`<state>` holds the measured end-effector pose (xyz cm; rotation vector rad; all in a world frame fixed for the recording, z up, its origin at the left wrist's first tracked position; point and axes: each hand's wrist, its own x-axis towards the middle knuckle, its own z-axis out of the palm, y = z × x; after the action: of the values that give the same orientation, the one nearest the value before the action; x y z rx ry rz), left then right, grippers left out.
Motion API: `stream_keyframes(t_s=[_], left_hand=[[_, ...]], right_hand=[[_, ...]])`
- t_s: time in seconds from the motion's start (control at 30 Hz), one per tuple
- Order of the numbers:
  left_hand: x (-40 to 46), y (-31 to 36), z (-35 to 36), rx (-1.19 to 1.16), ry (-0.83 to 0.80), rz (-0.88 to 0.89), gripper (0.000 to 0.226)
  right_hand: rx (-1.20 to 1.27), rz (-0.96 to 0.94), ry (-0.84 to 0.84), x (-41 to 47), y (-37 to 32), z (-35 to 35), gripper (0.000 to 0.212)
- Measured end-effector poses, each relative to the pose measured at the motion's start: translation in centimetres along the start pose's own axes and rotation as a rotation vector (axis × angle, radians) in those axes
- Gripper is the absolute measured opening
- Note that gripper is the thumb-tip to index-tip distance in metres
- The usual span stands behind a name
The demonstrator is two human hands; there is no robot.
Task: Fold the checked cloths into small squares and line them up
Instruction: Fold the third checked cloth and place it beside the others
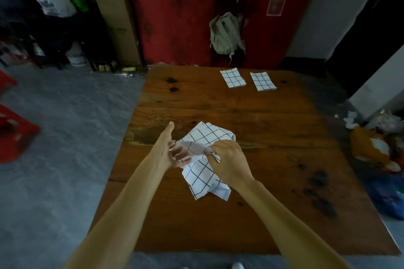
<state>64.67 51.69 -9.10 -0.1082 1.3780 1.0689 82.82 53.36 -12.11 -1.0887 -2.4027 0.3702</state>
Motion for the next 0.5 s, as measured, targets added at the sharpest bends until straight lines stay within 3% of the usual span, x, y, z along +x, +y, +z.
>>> stream_keyframes(t_s=[0.13,0.23,0.33,0.43,0.5], left_hand=[[1.2,-1.3,0.0,-0.056,-0.005,-0.117,0.059],[3.1,-2.3,-0.4,0.033,0.039,-0.115,0.057],[3.2,-2.6,0.5,0.225,0.158,0.022,0.043],[1.2,-2.6,2.2,0.468,0.363,0.309,0.022],[0.0,-2.1,3.2,0.556,0.344,0.512,0.013]], right_hand=[[0.006,-0.074,0.004,-0.2,1.2,-0.5,0.01],[0.034,-0.116,-0.04,-0.9,2.3,-0.9,0.011],[0.082,-0.127,-0.244,-1.6,3.8,-2.1,0.024],[0.198,-0.001,-0.514,-1.4,5.0,-4.0,0.049],[0.302,0.091,-0.547,-0.6,5.7,-4.9,0.055]])
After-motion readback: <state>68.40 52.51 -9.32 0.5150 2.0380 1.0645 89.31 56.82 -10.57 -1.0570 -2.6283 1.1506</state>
